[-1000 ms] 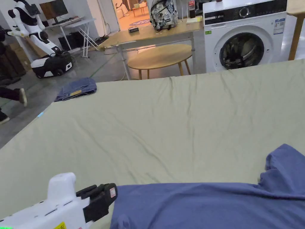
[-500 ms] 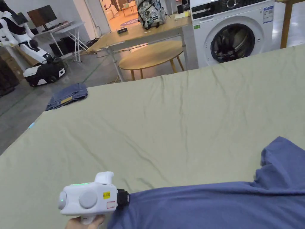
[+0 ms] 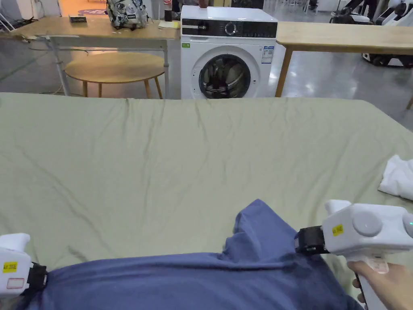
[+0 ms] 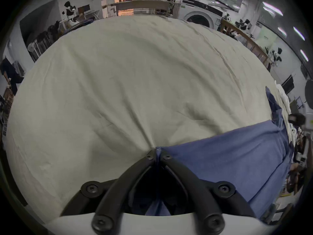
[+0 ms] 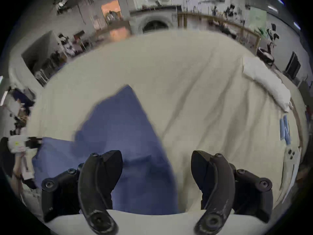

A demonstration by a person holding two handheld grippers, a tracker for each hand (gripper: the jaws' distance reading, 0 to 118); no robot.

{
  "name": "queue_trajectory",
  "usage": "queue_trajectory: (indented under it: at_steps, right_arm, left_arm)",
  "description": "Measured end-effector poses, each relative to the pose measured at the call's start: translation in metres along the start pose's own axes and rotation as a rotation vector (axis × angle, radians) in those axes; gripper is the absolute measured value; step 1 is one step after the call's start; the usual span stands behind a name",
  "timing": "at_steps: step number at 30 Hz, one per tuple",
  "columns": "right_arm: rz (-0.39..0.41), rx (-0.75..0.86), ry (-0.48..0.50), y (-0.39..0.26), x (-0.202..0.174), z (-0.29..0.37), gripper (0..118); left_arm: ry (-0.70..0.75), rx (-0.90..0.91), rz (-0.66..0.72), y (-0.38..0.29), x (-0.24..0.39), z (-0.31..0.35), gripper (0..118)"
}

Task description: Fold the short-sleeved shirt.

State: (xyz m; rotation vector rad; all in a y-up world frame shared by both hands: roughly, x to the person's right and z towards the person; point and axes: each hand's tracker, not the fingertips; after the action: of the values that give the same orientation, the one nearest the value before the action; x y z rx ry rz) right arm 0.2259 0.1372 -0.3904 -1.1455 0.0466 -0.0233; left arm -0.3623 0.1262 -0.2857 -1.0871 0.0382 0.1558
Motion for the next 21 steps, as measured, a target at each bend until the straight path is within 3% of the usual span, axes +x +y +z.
queue_trajectory:
  at_steps: [1, 2, 3, 4, 5, 6, 10, 13, 16, 21]
  right_arm:
    - [0.02, -0.058, -0.036, 0.001, -0.001, -0.013, 58]
    - [0.045, -0.096, -0.031, -0.003, -0.001, -0.021, 44]
    - [0.06, -0.041, -0.02, -0.01, -0.005, -0.018, 44]
    - [0.067, -0.011, -0.024, -0.011, -0.007, -0.009, 34]
    - [0.052, -0.008, -0.016, -0.013, -0.009, -0.004, 14]
    - [0.056, 0.011, -0.011, -0.016, -0.011, 0.0, 2]
    - [0.046, 0.165, 0.006, -0.029, -0.006, 0.04, 2]
    - [0.019, 0.281, 0.107, -0.055, 0.002, 0.101, 2]
    - [0.039, 0.379, 0.106, -0.105, 0.003, 0.163, 2]
    - [-0.031, 0.397, 0.111, -0.204, 0.015, 0.201, 2]
  left_arm:
    - [-0.002, 0.001, 0.001, 0.0, 0.001, 0.001, 0]
    - [-0.005, 0.001, 0.005, 0.0, 0.001, 0.002, 0]
    - [-0.008, 0.0, 0.009, 0.0, 0.0, 0.001, 0]
    - [-0.01, -0.001, 0.009, 0.0, -0.002, 0.001, 0]
    - [-0.017, 0.004, 0.012, -0.001, -0.002, 0.002, 0]
    - [-0.023, 0.018, 0.023, -0.004, -0.002, 0.004, 0]
    - [-0.034, 0.132, 0.028, -0.01, -0.007, 0.035, 0]
    - [-0.122, 0.271, -0.018, -0.022, -0.014, 0.094, 0]
    - [-0.141, 0.35, -0.075, -0.057, -0.023, 0.14, 0]
    - [-0.149, 0.348, -0.059, -0.144, -0.032, 0.164, 0]
